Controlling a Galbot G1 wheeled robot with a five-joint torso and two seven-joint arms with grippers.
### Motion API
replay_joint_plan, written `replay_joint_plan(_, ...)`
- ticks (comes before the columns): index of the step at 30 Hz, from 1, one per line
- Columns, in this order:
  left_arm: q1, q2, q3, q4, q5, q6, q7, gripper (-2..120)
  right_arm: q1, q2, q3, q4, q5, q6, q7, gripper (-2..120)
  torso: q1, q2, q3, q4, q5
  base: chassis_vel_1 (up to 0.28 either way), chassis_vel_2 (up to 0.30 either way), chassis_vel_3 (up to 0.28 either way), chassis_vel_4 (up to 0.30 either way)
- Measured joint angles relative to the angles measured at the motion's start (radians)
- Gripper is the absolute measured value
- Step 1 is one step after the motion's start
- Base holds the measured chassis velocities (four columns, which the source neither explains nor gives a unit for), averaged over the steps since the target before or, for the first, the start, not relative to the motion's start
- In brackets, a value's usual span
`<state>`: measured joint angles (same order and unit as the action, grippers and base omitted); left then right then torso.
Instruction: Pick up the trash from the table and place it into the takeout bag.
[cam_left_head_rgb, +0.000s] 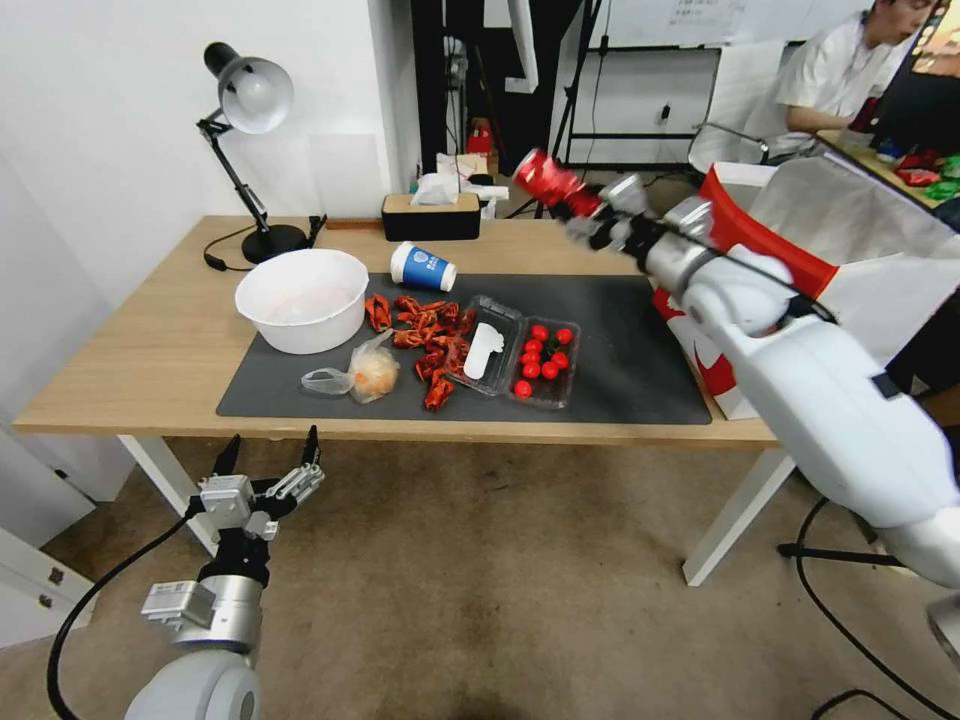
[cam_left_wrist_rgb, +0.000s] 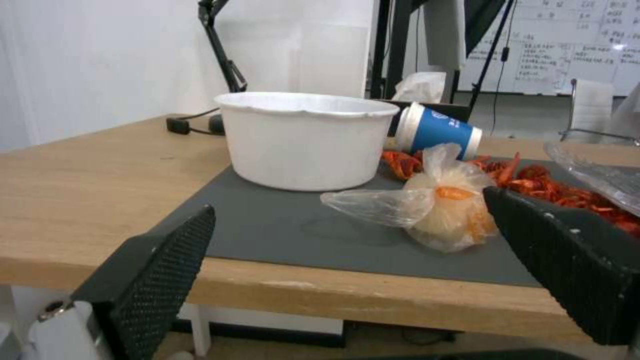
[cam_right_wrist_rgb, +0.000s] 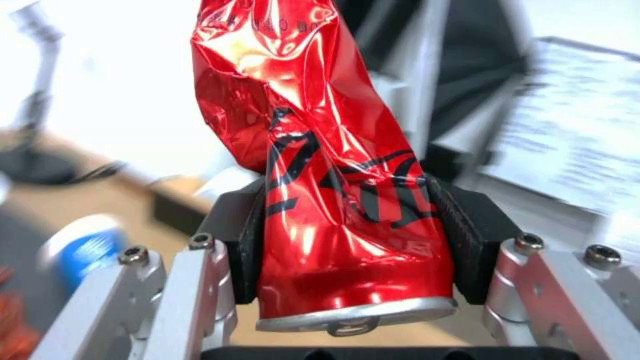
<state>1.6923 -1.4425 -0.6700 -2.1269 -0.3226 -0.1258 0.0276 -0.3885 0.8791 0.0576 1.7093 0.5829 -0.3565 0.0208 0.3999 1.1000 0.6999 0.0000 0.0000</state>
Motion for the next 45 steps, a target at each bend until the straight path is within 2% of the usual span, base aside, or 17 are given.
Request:
replay_joint_plan(1, 0.000, 0.000, 0.000, 0.000, 0.000, 0.000, 0.000, 100, 0.000, 0.000, 0.000, 0.000, 0.000, 0.000, 0.000, 51, 0.000, 0.000, 0.000, 0.0000, 0.0000, 0.000, 0.000, 0.000, 0.000)
replay_joint_plan(4, -0.001, 0.002, 0.003, -0.004, -0.001, 0.000, 0.000, 100, -0.048, -0.055, 0.062, 0.123, 0.093, -0.118, 0.262, 51, 0.000, 0.000, 0.000, 0.0001, 0.0001, 0.000, 0.000, 0.000, 0.000)
replay_joint_plan(5, -0.001, 0.002, 0.003, -0.004, -0.001, 0.000, 0.000, 100, -0.048, -0.055, 0.062, 0.123, 0.093, -0.118, 0.262, 51, 0.000, 0.000, 0.000, 0.0001, 0.0001, 0.000, 0.000, 0.000, 0.000)
replay_joint_plan(6, -0.001, 0.002, 0.004, -0.004, -0.001, 0.000, 0.000, 100, -0.058, -0.063, 0.075, 0.141, 0.104, -0.139, 0.313, 51, 0.000, 0.000, 0.000, 0.0001, 0.0000, 0.000, 0.000, 0.000, 0.000)
replay_joint_plan(7, -0.001, 0.002, 0.006, -0.005, -0.001, 0.000, 0.000, 100, -0.086, -0.077, 0.104, 0.172, 0.120, -0.175, 0.414, 51, 0.000, 0.000, 0.000, -0.0002, 0.0001, 0.000, 0.000, 0.000, 0.000)
replay_joint_plan(8, -0.001, 0.002, 0.006, -0.005, -0.001, 0.000, 0.000, 100, -0.086, -0.077, 0.104, 0.172, 0.120, -0.175, 0.414, 51, 0.000, 0.000, 0.000, -0.0002, 0.0001, 0.000, 0.000, 0.000, 0.000)
replay_joint_plan(11, 0.001, 0.004, 0.008, -0.005, -0.001, 0.000, 0.000, 100, -0.145, -0.098, 0.184, 0.205, 0.138, -0.199, 0.524, 51, 0.000, 0.000, 0.000, -0.0001, 0.0000, 0.000, 0.000, 0.000, 0.000)
replay_joint_plan(17, 0.003, 0.006, 0.011, -0.003, -0.001, -0.002, 0.001, 100, -0.237, -0.114, 0.291, 0.219, 0.156, -0.201, 0.552, 51, 0.000, 0.000, 0.000, 0.0000, 0.0000, 0.000, 0.000, 0.000, 0.000)
replay_joint_plan(22, 0.003, 0.003, 0.021, -0.004, 0.003, -0.002, 0.002, 100, -0.313, -0.113, 0.340, 0.222, 0.153, -0.192, 0.553, 51, 0.000, 0.000, 0.000, -0.0001, 0.0000, 0.000, 0.000, 0.000, 0.000)
replay_joint_plan(24, 0.005, 0.003, 0.023, -0.011, 0.006, -0.002, 0.002, 100, -0.344, -0.113, 0.357, 0.222, 0.148, -0.176, 0.552, 59, 0.000, 0.000, 0.000, -0.0001, 0.0000, 0.000, 0.000, 0.000, 0.000)
replay_joint_plan(27, 0.008, 0.003, 0.023, -0.015, 0.006, -0.002, 0.002, 100, -0.348, -0.113, 0.360, 0.222, 0.148, -0.171, 0.550, 65, 0.000, 0.000, 0.000, 0.0000, -0.0002, 0.000, 0.000, 0.000, 0.000)
replay_joint_plan(30, 0.018, 0.005, 0.017, -0.026, 0.006, -0.002, 0.003, 100, -0.348, -0.111, 0.362, 0.217, 0.148, -0.162, 0.547, 81, 0.000, 0.000, 0.000, 0.0002, -0.0001, 0.000, 0.000, 0.000, 0.000)
replay_joint_plan(31, 0.018, 0.005, 0.017, -0.026, 0.006, -0.002, 0.003, 100, -0.348, -0.111, 0.362, 0.217, 0.148, -0.162, 0.547, 81, 0.000, 0.000, 0.000, 0.0002, -0.0001, 0.000, 0.000, 0.000, 0.000)
replay_joint_plan(34, 0.021, 0.008, 0.014, -0.035, 0.005, -0.002, 0.002, 100, -0.343, -0.113, 0.359, 0.215, 0.148, -0.161, 0.545, 94, 0.000, 0.000, 0.000, 0.0001, -0.0001, 0.000, 0.000, 0.000, 0.000)
replay_joint_plan(40, 0.025, 0.005, 0.009, -0.047, 0.003, -0.002, 0.001, 100, -0.340, -0.113, 0.354, 0.221, 0.152, -0.144, 0.536, 100, 0.000, 0.000, 0.000, 0.0001, 0.0000, 0.000, 0.000, 0.000, 0.000)
replay_joint_plan(43, 0.031, -0.001, 0.009, -0.048, 0.003, -0.004, 0.000, 100, -0.347, -0.110, 0.351, 0.238, 0.160, -0.067, 0.519, 100, 0.000, 0.000, 0.000, 0.0001, -0.0002, 0.000, 0.000, 0.000, 0.000)
replay_joint_plan(45, 0.033, -0.001, 0.009, -0.048, 0.004, -0.005, 0.000, 100, -0.351, -0.109, 0.351, 0.246, 0.162, -0.048, 0.515, 100, 0.000, 0.000, 0.000, 0.0001, -0.0001, 0.000, 0.000, 0.000, 0.000)
